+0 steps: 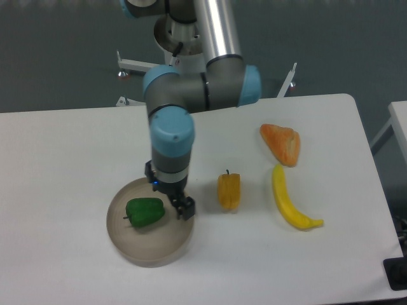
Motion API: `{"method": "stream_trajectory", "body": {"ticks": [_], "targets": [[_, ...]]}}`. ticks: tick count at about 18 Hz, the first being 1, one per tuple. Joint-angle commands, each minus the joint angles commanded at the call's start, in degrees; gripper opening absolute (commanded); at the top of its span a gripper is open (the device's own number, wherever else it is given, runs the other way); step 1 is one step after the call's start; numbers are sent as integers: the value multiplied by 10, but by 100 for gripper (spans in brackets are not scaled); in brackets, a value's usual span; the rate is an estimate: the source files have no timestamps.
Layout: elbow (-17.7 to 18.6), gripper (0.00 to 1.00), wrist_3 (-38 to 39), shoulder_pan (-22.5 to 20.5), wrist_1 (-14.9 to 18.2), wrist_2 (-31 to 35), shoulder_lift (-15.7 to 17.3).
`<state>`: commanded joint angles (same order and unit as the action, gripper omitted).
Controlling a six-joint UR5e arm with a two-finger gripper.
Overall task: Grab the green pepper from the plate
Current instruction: 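Move the open gripper over the green pepper on the plate, then lower the gripper around the green pepper and close it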
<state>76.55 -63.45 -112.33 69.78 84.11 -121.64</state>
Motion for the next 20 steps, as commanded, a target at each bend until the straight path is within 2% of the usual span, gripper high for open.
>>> {"method": "stream_trajectory", "body": {"ticks": [10, 13, 14, 15, 16, 17, 18, 20], "targets": [[18, 100, -37, 17, -2, 0, -24], [18, 100, -37, 17, -22, 1, -38], [18, 88, -32, 17, -27, 1, -40], [17, 66, -30, 16, -27, 1, -42], [14, 31, -36, 16, -27, -1, -42], [12, 7, -38, 16, -27, -1, -40], [11, 3, -34, 16, -27, -1, -39], [10, 5, -29, 15, -25, 8, -33]]}}
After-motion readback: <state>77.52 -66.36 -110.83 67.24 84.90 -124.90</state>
